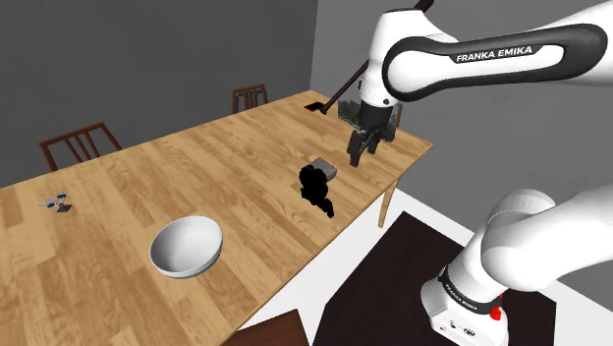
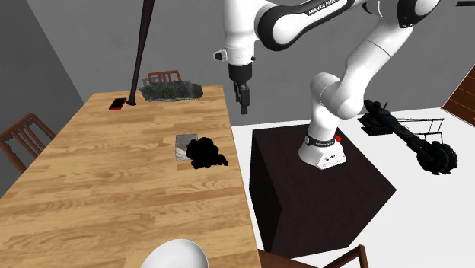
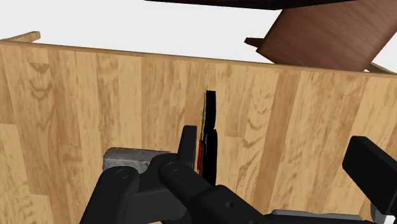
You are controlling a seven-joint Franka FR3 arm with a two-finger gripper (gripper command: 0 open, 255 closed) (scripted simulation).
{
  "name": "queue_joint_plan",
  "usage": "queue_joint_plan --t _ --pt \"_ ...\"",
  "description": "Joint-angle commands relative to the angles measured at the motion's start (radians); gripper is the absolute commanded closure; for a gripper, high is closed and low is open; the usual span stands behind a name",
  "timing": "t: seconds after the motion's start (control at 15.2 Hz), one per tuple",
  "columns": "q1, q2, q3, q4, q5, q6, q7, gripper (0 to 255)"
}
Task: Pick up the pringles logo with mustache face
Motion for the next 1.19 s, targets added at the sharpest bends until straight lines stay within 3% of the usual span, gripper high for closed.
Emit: queue_joint_plan --t 0.0,0.86,1.12 --pt "-0.003 0.066 0.001 0.0 -0.004 0.076 0.002 0" --pt "-0.026 0.551 -0.001 0.143 -0.04 0.455 0.028 0" --pt "-0.026 0.589 -0.001 0.125 -0.041 0.51 0.029 0"
